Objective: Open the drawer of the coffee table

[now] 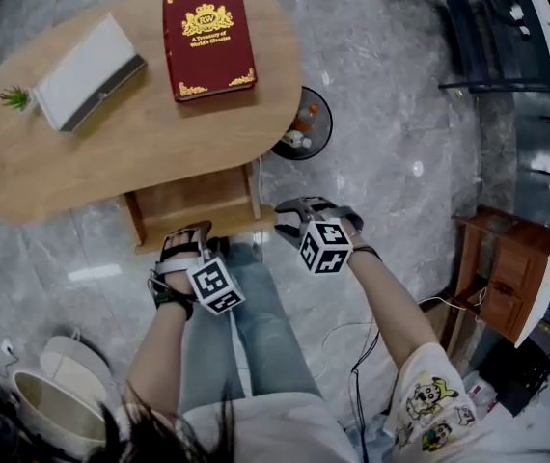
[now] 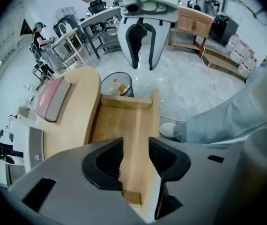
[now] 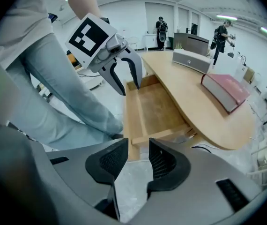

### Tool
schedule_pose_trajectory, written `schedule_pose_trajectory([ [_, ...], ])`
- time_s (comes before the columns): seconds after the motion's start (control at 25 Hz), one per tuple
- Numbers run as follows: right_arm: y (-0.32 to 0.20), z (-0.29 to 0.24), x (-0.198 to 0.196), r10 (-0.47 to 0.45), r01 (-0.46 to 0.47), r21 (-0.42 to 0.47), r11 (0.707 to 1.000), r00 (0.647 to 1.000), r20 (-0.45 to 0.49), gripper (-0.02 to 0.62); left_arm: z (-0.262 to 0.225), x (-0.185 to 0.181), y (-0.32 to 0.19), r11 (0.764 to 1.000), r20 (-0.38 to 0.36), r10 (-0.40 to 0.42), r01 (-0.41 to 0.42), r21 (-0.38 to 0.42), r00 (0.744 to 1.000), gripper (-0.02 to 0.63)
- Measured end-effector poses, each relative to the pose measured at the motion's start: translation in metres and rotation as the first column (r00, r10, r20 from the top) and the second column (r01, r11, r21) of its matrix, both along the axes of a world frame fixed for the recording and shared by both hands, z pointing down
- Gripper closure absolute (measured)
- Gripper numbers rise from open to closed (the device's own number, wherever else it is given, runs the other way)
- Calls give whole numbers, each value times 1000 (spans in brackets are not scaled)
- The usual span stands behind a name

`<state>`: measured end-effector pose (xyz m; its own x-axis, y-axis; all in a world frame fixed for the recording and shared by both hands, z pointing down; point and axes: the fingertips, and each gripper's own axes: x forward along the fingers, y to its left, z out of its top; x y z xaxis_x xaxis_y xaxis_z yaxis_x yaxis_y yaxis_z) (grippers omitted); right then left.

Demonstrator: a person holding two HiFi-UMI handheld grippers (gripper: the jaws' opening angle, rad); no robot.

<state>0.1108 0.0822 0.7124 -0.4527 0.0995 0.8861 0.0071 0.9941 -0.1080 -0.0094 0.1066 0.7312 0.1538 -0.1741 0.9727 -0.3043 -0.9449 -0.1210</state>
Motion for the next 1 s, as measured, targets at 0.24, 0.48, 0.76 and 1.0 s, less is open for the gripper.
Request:
schedule_pose_trajectory([
  [0.24, -39, -84, -24, 118, -124, 80, 989, 990, 72, 488, -78, -8, -45, 993, -24, -32, 34, 116, 999, 448],
  [0.48, -84, -191, -42, 251, -285, 176, 942, 948, 194, 477, -175, -18, -91, 962, -68, -78, 93, 258, 995, 446],
  [0.76, -111, -330, -52, 380, -495, 236, 836, 834, 401, 476, -306, -29, -129, 885, -211, -178, 250, 393, 961, 446],
  [1.0, -107, -429, -38, 474, -677, 159, 719, 644, 600, 474, -412, -32, -142, 791, -424, -234, 425, 440, 875, 446],
])
